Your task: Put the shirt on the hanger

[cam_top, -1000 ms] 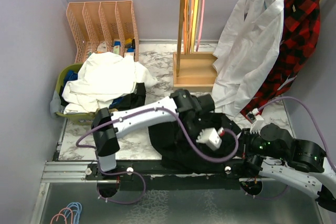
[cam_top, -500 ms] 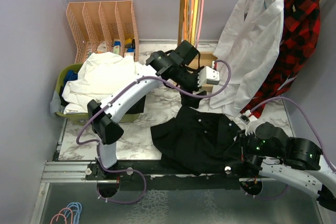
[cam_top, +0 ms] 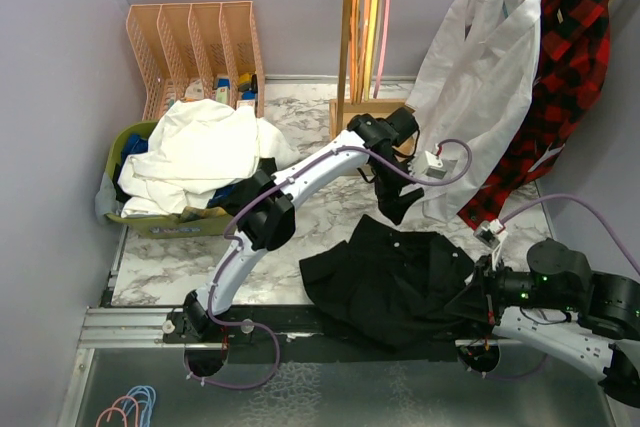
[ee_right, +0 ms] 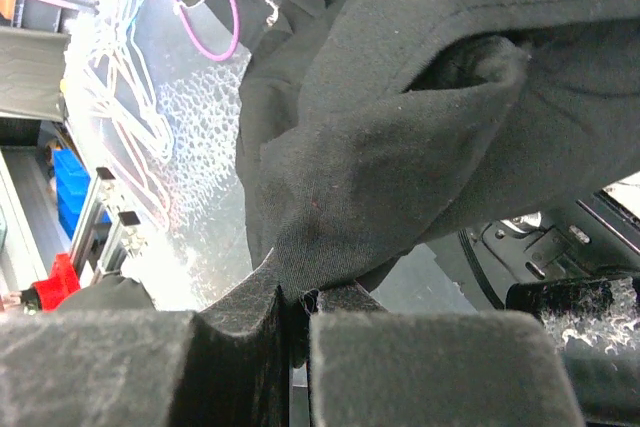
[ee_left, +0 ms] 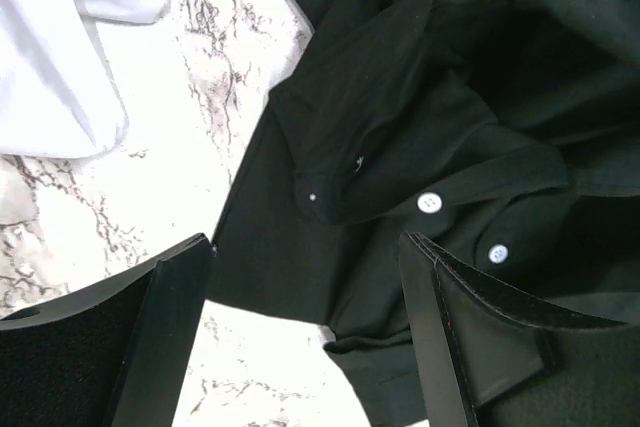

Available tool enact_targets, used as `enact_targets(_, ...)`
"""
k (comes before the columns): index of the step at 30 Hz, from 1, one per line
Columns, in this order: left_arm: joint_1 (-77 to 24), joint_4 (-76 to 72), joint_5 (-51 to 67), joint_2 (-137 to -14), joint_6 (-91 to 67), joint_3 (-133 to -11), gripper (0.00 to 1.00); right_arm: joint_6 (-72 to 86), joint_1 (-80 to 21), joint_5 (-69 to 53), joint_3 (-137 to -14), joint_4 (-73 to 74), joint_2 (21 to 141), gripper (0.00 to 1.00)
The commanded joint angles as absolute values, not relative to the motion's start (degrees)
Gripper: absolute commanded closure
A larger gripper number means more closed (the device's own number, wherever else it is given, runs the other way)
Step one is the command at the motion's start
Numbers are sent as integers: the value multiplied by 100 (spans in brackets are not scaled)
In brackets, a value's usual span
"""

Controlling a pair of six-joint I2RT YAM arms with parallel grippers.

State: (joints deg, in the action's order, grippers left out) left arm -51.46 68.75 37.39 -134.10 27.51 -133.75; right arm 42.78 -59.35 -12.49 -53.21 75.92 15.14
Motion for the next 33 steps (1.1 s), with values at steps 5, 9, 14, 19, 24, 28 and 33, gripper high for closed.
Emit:
enact_targets(5, -5300, 7236, 5270, -13918, 2191, -13795, 21, 3991, -5896, -1572, -5473, 7863, 1371, 99)
enact_targets(9, -5506, 7615, 5677, -14069, 2437, -13638, 21, 3965, -5887, -1562, -5396, 7840, 1269, 99)
enact_targets(14, -5805, 7397, 5520, -14063, 2354, -13300, 22, 3917, -5875, -1548, -5303, 7767, 1235, 99)
enact_targets(19, -5889, 6998, 5456, -14255, 1944, -13280, 23, 3861, -5859, -1547, -5270, 7665, 1228, 99)
enact_targets(24, -5996, 6981, 5639, -14411, 1839, -13232, 62, 3836, -5847, -1451, -5331, 7616, 1192, 99)
enact_targets(28, -5920, 7002, 5569, -14057, 1910, -13043, 100, 3823, -5829, -1395, -5444, 7554, 1152, 99)
enact_targets(33, -5032, 5971, 5607, -12520, 1091, -12649, 100, 3687, -5781, -1183, -5738, 7536, 1324, 99)
